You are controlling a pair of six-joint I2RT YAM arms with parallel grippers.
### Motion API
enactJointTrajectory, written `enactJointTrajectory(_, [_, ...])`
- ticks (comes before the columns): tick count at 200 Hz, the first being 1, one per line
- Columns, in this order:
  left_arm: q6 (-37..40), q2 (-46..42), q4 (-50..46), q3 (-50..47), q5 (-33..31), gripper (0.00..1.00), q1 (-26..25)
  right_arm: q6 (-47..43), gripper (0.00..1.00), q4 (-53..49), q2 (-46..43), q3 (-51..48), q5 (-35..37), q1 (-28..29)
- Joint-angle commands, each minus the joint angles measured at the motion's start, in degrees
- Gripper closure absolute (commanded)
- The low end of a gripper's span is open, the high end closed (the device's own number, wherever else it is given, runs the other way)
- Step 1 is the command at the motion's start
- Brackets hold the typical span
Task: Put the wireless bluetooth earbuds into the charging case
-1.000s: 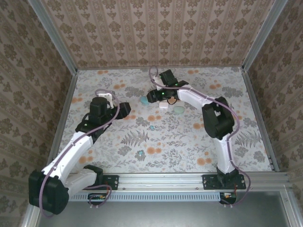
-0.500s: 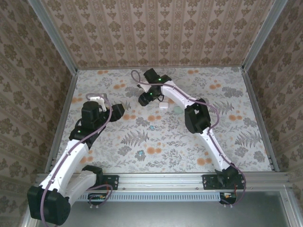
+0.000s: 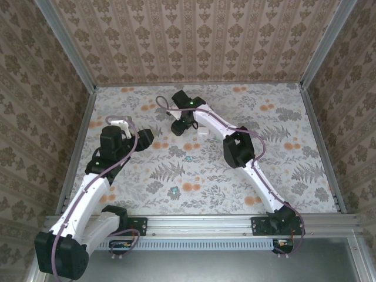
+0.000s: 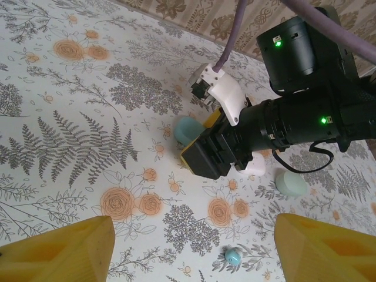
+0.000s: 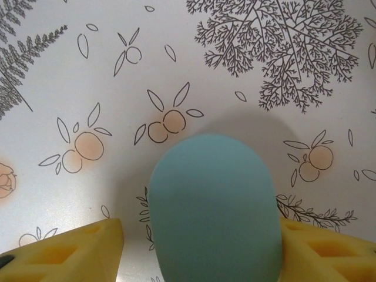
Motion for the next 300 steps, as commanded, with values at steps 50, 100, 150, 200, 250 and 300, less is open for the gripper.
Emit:
enactJointTrajectory(50, [-2.0, -0.4, 0.0, -0.6, 1.1, 0.28, 0.6, 1.2, 0.67, -2.4, -1.5, 1.1, -2.9, -0.2])
enactJointTrajectory(100, [-8.6, 1.1, 3.5, -0.1, 4.7, 0.29, 1.0, 5.1, 0.68, 13.5, -26.3, -29.0, -15.0, -0.2])
enactJointTrajectory(150, [-17.0, 9.7, 10.9, 6.4, 19.1, 0.27, -1.1, 3.2, 0.68, 42.8, -60.8, -72.4, -24.3, -2.7])
enactJointTrajectory(200, [-16.7, 16.5, 11.5, 15.8, 21.4, 0.25, -12.8, -0.3, 0.68, 47.1, -82.1, -90.5, -19.4, -2.7])
enactJointTrajectory(250, [-14.5, 22.3, 10.2, 20.0, 20.3, 0.25, -21.3, -0.4, 0.67, 48.2, -91.0, -96.3, -17.0, -2.7])
enactJointTrajectory(300, [-13.2, 26.1, 9.2, 23.2, 20.5, 0.3, -24.6, 0.2, 0.66, 49.0, -91.5, -96.5, -16.2, -2.7])
